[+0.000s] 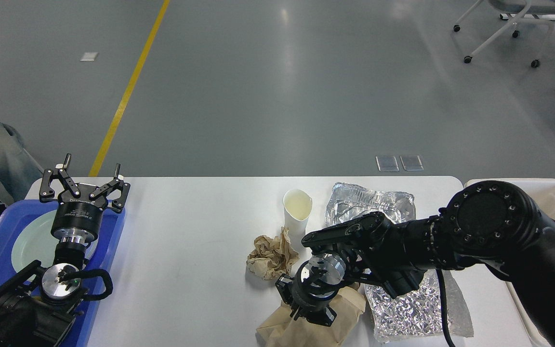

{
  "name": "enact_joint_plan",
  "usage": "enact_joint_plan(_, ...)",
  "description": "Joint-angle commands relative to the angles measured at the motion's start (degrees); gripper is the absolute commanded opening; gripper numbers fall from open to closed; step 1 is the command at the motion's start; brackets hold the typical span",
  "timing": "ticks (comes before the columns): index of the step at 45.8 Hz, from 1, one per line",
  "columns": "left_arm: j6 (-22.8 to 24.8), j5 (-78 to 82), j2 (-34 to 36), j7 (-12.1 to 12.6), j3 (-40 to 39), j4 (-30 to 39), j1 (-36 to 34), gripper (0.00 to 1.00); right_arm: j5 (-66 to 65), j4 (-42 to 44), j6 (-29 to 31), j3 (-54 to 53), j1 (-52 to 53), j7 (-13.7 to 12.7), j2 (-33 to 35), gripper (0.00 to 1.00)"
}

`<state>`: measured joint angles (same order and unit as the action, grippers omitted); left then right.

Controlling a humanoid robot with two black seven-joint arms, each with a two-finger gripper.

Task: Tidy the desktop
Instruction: 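Lower the right gripper onto the brown paper bag and grasp it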

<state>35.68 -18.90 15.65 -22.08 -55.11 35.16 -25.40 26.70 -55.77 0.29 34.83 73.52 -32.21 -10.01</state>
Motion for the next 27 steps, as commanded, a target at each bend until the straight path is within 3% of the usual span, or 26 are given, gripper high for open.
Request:
enact_joint_plan(1, 0.01, 0.00, 0.00, -0.06, 0.00, 0.00, 0.00, 0.96, -0.77, -0.48, 0.76, -0.02, 0.57, 0.04, -0.01, 0.00)
enact_joint_plan(14, 0.01, 0.00, 0.00, 0.02, 0.00, 0.00, 0.00, 0.96, 7.39, -4.34, 7.34, -0.55, 6.10, 0.04, -0.09, 0.00)
enact_joint_plan(27, 0.01, 0.00, 0.00, 0.02, 0.00, 0.00, 0.00, 0.96, 10.92, -19.80, 17.37, 0.07, 23.58, 0.04, 7.11, 0.00)
